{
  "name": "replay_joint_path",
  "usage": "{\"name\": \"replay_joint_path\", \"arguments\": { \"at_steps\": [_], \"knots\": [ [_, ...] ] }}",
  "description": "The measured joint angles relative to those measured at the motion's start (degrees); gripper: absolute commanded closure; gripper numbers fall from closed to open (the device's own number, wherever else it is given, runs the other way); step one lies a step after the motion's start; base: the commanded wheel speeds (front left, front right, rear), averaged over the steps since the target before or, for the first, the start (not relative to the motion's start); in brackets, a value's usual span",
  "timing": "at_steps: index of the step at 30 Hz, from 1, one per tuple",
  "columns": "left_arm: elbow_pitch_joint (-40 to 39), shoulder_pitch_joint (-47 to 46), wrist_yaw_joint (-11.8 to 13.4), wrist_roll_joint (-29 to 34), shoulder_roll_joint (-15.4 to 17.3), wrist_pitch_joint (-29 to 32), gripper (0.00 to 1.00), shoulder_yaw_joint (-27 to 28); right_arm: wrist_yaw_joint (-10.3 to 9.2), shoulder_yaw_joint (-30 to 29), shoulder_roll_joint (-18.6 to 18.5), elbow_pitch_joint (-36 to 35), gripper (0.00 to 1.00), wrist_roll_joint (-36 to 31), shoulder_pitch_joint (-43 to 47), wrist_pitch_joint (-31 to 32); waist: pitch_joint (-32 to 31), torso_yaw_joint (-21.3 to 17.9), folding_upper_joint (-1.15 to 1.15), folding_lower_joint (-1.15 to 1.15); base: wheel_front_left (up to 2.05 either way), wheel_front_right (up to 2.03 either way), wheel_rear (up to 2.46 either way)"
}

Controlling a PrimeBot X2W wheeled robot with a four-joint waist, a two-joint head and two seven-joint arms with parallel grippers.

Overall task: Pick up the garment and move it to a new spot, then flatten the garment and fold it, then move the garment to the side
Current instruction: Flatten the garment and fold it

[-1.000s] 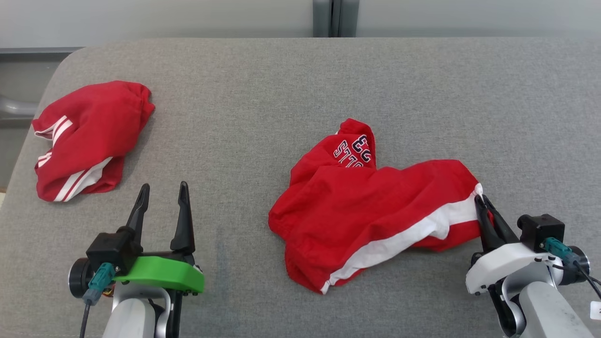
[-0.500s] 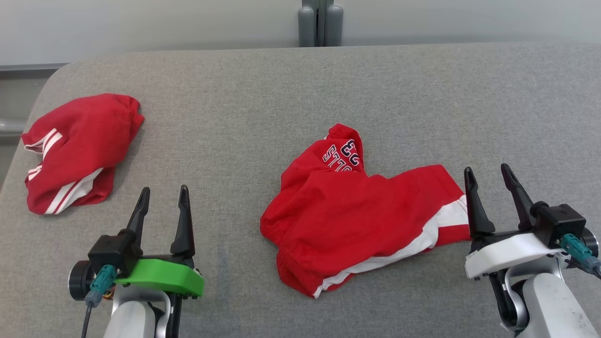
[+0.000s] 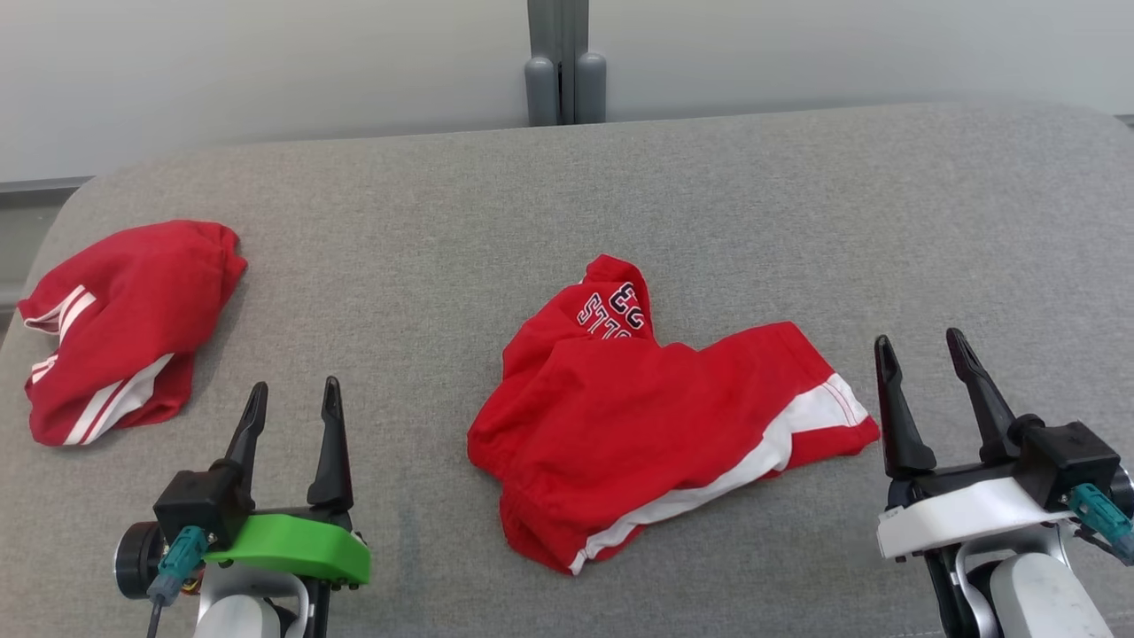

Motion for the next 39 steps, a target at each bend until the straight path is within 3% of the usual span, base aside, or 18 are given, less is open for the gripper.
{"name": "replay_joint_path", "arguments": {
  "at_steps": [39],
  "knots": [
    [-1.14, 2.25, -1.02, 2.01, 0.0, 0.0, 0.0, 1.57, 0.0, 0.9, 1.3, -1.63, 0.0, -1.41, 3.37, 0.0, -2.27, -0.29, 0.0, 0.0, 0.0, 0.0, 0.0]
  ]
}}
